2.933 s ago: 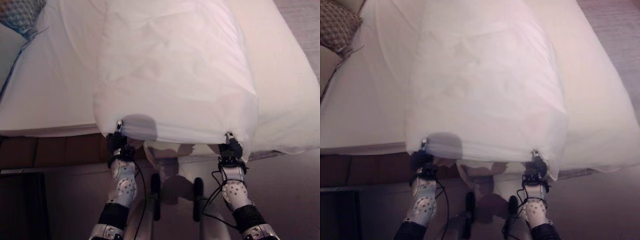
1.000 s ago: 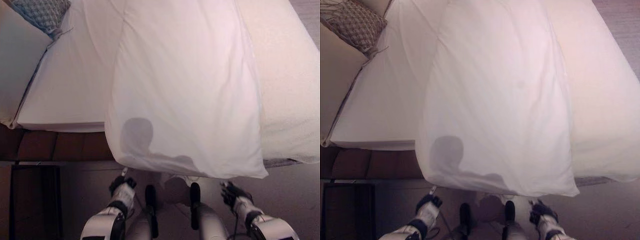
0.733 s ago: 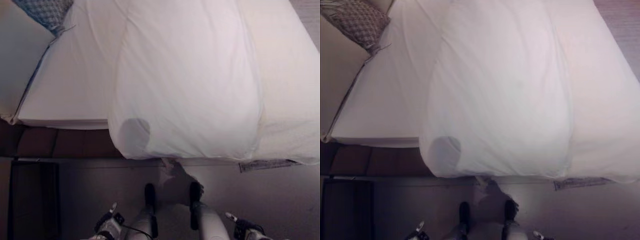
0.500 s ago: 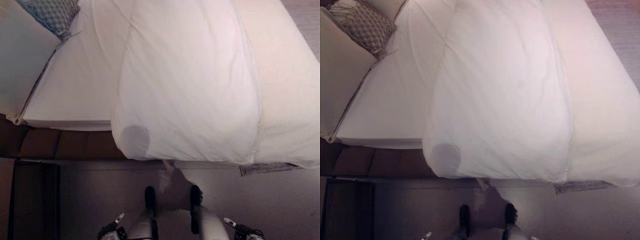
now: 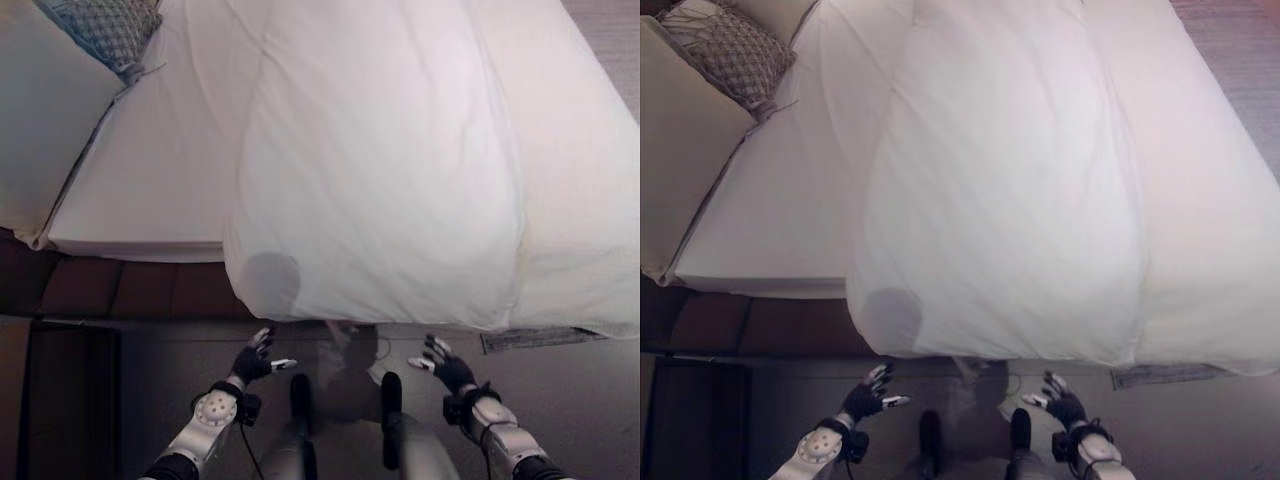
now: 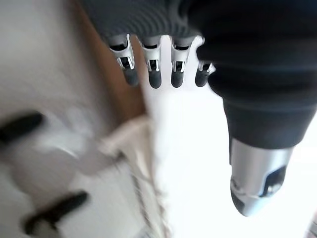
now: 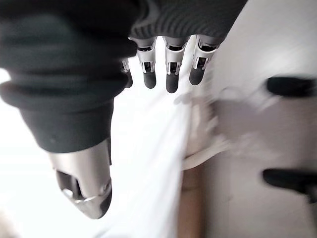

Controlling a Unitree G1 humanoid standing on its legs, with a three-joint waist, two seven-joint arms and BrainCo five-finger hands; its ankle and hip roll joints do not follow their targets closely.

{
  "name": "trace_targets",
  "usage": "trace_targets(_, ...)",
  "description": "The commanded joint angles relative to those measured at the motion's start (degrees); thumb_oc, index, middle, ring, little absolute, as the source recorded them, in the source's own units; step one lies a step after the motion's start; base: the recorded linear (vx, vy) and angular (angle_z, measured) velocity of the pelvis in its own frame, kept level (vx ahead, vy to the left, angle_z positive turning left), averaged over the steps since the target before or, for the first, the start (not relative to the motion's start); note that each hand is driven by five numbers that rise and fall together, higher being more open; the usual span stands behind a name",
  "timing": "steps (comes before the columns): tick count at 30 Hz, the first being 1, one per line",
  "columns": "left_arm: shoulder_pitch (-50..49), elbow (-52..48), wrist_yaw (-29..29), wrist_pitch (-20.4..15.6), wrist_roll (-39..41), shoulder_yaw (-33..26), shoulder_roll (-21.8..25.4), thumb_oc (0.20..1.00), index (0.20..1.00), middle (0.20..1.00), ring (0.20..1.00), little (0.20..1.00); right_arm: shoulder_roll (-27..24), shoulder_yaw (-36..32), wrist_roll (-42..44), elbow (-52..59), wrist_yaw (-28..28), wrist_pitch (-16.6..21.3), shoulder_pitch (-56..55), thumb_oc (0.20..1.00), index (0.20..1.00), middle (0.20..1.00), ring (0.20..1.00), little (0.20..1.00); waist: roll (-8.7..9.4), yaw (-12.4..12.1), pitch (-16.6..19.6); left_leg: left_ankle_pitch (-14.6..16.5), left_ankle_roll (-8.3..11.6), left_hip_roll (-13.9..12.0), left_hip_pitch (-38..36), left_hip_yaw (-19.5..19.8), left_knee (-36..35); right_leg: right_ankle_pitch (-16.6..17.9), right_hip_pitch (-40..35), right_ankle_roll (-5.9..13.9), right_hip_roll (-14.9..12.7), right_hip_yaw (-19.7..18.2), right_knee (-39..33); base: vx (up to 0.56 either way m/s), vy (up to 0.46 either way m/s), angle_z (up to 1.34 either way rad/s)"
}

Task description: Make the bed

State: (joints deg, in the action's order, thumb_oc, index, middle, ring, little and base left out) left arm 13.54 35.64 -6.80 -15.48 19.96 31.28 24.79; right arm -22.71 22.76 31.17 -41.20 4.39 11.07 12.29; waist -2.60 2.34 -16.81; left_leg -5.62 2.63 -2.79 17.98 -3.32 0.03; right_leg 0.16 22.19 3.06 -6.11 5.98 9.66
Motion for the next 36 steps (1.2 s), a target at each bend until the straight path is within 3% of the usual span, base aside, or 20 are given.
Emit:
trace_targets(1,8.7,-2.9,-7.9,-1.8,4.6,2.7,0.2,1.0,1.0,1.0,1.0,1.0,-0.2,2.5,5.7,2.8,5.8,1.9,7.6,1.0,1.0,1.0,1.0,1.0,1.83,0.8,-3.1,2.3,2.7,-1.8,3.3,-0.7,5.8,2.4,2.1,5.62,-4.0,-3.7,0.4,-0.08,-0.002,-0.03)
trace_targets(2,8.7,-2.9,-7.9,-1.8,4.6,2.7,0.2,1.0,1.0,1.0,1.0,1.0,-0.2,2.5,5.7,2.8,5.8,1.9,7.6,1.0,1.0,1.0,1.0,1.0,1.83,0.8,-3.1,2.3,2.7,-1.8,3.4,-0.7,5.9,2.4,2.2,5.62,-4.0,-3.8,0.5,-0.09,-0.003,-0.04)
trace_targets(4,17.8,-1.0,-14.3,1.2,8.0,7.8,-0.1,1.0,1.0,1.0,1.0,1.0,0.2,5.3,10.1,0.2,10.4,-0.6,14.6,1.0,1.0,1.0,1.0,1.0,1.68,1.0,-4.4,2.5,2.73,-1.6,6.6,-0.4,8.1,1.8,5.4,5.45,-4.1,-3.9,3.1,-0.12,-0.011,-0.02)
trace_targets(9,27.5,5.7,-15.1,1.4,6.9,10.5,-3.6,1.0,1.0,1.0,1.0,1.0,3.1,6.8,14.5,-6.8,12.0,-3.0,24.3,1.0,1.0,1.0,1.0,1.0,1.74,0.9,-4.9,3.5,2.75,-1.6,12.2,-0.3,13.4,1.3,10.7,5.14,-4.3,-4.6,7.6,-0.1,-0.004,0.09)
trace_targets(14,36.4,13.5,-7.5,-1.3,3.5,6.7,-6.8,1.0,1.0,1.0,1.0,1.0,4.8,4.9,22.0,-12.5,12.4,-4.3,34.2,1.0,1.0,1.0,1.0,1.0,1.93,0.9,-5.4,4.6,2.93,-1.9,18.9,-0.9,18.1,0.9,17.2,4.97,-4.5,-5.0,11.2,-0.09,0.012,0.01)
trace_targets(15,39.9,16.7,-3.4,-2.0,1.9,5.2,-7.6,1.0,1.0,1.0,1.0,1.0,5.6,4.2,25.3,-13.4,12.1,-4.0,37.3,1.0,1.0,1.0,1.0,1.0,2.27,0.9,-6.2,5.3,3.01,-2.1,21.6,-1.3,21.0,0.7,20.1,4.86,-4.4,-5.6,13.8,-0.05,0.009,0.01)
trace_targets(16,40.0,16.7,-3.4,-2.0,1.8,5.2,-7.6,1.0,1.0,1.0,1.0,1.0,5.6,4.2,25.3,-13.5,12.2,-4.0,37.4,1.0,1.0,1.0,1.0,1.0,2.26,0.9,-6.2,5.4,3.0,-2.1,21.9,-1.3,21.2,0.7,20.3,4.86,-4.4,-5.6,14.0,-0.09,0.011,-0.01)
trace_targets(19,46.8,23.7,4.6,-2.3,-3.8,4.4,-7.0,1.0,1.0,1.0,1.0,1.0,5.8,4.0,23.7,-18.5,8.5,-2.8,44.9,1.0,1.0,1.0,1.0,1.0,3.01,1.0,-6.4,6.8,3.09,-3.1,27.6,-1.5,26.8,0.2,26.1,4.52,-4.1,-6.5,18.4,-0.05,0.005,-0.03)
trace_targets(26,54.6,29.4,11.4,-1.4,-6.8,4.2,-4.6,1.0,1.0,1.0,1.0,1.0,4.6,3.6,21.9,-24.6,2.5,-0.8,54.6,1.0,1.0,1.0,1.0,1.0,3.6,1.2,-6.1,8.6,3.03,-3.9,35.5,-1.3,34.4,-1.5,34.0,3.7,-4.0,-6.9,25.4,-0.04,-0.003,-0.06)
trace_targets(31,60.1,33.3,15.2,0.2,-9.5,4.6,-1.4,1.0,1.0,1.0,1.0,1.0,1.3,5.4,16.8,-30.9,-1.5,-1.9,61.2,1.0,1.0,1.0,1.0,1.0,3.6,0.7,-5.4,9.3,2.8,-4.2,38.9,-1.4,37.3,-2.3,37.3,3.53,-4.3,-6.3,27.9,-0.01,-0.003,0.0)
trace_targets(33,62.0,36.0,16.7,2.7,-10.3,4.3,0.8,1.0,1.0,1.0,1.0,1.0,-0.6,5.4,15.4,-33.6,-4.1,-3.3,63.1,1.0,1.0,1.0,1.0,1.0,3.66,0.6,-5.4,9.6,2.81,-4.3,39.2,-1.2,37.8,-2.9,37.3,3.25,-4.4,-6.0,28.5,0.0,0.0,0.0)
trace_targets(36,62.7,37.0,17.5,3.3,-10.6,3.9,2.4,1.0,1.0,1.0,1.0,1.0,-2.0,5.5,14.3,-35.1,-4.9,-4.5,64.0,1.0,1.0,1.0,1.0,1.0,3.69,0.7,-5.3,9.1,2.8,-4.3,38.4,-1.3,36.1,-2.5,36.4,3.36,-4.6,-5.6,27.0,0.0,-0.012,0.0)
